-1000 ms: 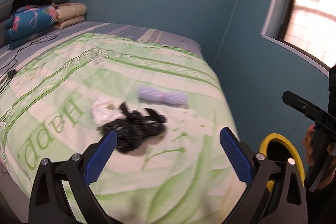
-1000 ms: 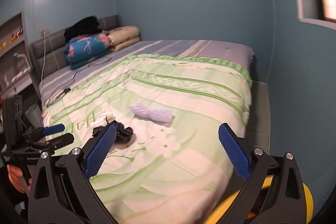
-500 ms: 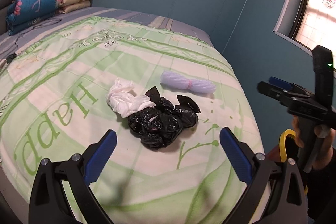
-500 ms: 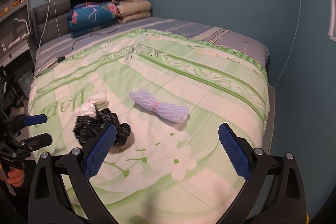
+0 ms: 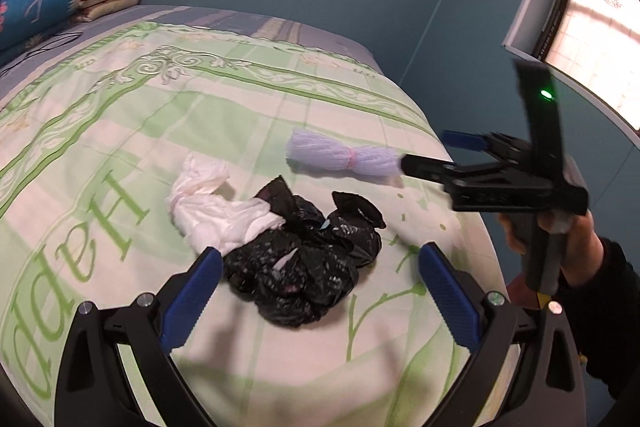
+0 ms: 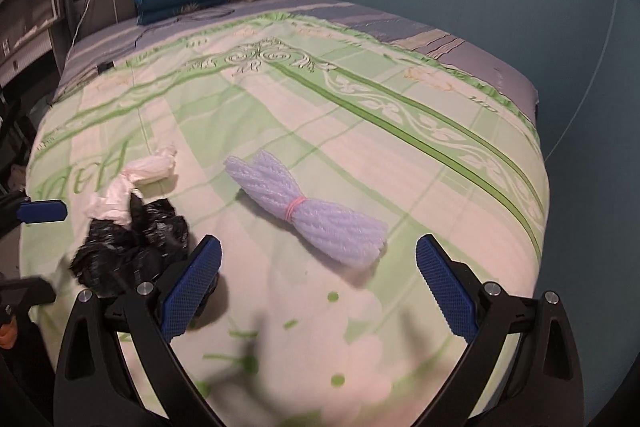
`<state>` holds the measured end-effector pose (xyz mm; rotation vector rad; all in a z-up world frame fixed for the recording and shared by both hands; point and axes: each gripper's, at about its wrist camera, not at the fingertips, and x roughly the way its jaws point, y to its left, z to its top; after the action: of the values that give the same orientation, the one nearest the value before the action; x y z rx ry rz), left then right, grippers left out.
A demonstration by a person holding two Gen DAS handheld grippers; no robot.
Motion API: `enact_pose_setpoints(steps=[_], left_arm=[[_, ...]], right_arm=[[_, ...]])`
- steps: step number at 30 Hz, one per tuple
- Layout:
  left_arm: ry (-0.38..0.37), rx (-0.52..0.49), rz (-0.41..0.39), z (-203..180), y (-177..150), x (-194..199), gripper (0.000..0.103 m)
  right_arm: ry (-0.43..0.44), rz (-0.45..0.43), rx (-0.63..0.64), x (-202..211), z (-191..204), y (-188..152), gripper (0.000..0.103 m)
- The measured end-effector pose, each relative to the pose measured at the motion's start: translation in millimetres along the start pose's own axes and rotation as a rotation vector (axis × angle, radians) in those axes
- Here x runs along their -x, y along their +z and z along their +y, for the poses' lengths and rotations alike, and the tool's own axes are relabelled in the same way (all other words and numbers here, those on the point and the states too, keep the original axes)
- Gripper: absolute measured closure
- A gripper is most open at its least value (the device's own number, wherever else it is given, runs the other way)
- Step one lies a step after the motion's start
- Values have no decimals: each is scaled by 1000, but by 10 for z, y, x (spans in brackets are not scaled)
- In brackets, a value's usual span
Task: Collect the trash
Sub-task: 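Grasp the black plastic bag with the left tool while the right grasps the lavender foam roll, then lift the black bag and lavender foam roll and carry them toward the yellow bin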
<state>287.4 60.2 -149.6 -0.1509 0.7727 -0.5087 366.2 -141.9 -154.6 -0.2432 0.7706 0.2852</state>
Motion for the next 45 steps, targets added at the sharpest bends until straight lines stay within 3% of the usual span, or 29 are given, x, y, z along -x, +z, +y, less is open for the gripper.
enact_pose_setpoints(steps=[13, 15, 17, 23, 28, 30, 37, 45], left_arm=[[-49, -74, 75, -4, 111, -469, 8], [-60, -90, 87, -22, 112, -515, 14], [-62, -105, 101, -41, 101, -554, 20], [-47, -144, 147, -118, 62, -699, 41], [-41, -155, 151, -151, 60, -706, 49], [-34, -162, 149, -170, 56, -696, 55], [-32, -142, 134, -135, 89, -615, 64], [-41, -136, 106, -120, 112, -427, 69]], right_arm=[[-2, 103, 47, -699, -53, 149, 10], [0, 112, 47, -753, -67, 165, 11], [6, 127, 47, -816, -71, 181, 19], [22, 138, 18, -914, -84, 217, 31], [32, 147, 9, -943, -70, 224, 41], [39, 145, 4, -935, -65, 231, 49], [31, 138, 8, -875, -10, 236, 77], [57, 115, -42, -656, -47, 227, 78]])
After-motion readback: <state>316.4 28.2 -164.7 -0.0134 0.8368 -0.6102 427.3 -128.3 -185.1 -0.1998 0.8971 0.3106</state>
